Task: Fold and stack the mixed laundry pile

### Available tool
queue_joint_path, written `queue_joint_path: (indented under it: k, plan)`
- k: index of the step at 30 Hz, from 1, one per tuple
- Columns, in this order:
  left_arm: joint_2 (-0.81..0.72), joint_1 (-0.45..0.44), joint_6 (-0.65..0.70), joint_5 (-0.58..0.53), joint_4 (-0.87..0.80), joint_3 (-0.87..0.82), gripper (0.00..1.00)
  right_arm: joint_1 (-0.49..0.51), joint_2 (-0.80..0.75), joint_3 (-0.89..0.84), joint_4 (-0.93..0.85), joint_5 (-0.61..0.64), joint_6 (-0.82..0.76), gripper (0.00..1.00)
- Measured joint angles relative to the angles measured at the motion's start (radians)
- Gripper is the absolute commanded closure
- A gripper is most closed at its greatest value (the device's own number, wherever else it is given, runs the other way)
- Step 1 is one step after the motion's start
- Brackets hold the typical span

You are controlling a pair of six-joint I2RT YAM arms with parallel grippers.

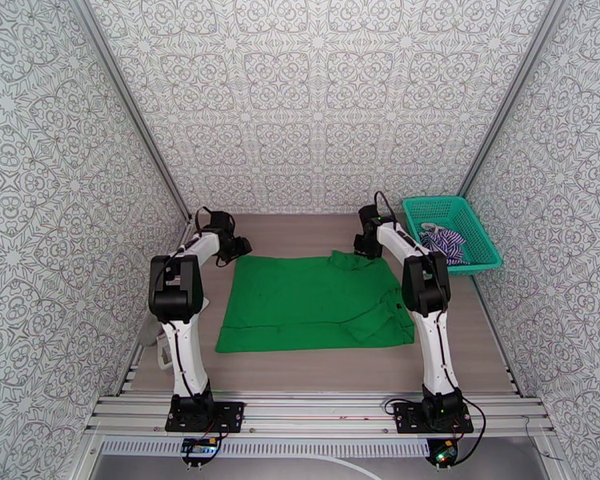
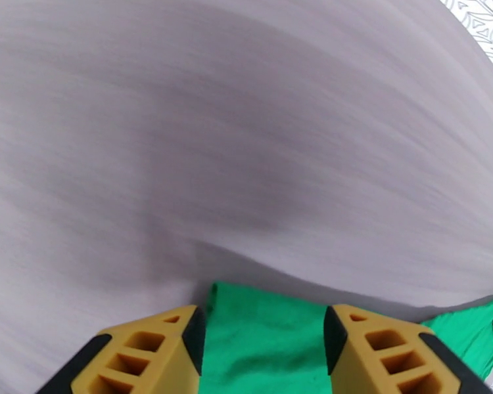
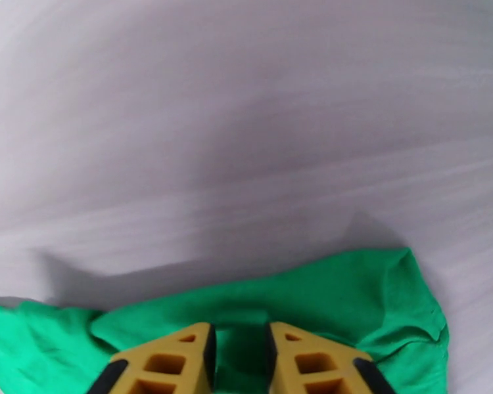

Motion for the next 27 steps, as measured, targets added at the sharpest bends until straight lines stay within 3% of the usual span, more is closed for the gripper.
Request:
queue_joint_path:
  k: [8,27]
  plan:
    - [0.029,0.003,0.011,-0.002,-0.009,0.019,0.46,0.001,0.000,0.043,-0.059,0.049,-0.014,1.00]
    - [0.077,0.024,0.014,-0.001,-0.044,0.100,0.45,-0.041,-0.035,0.156,-0.074,0.081,-0.079,1.00]
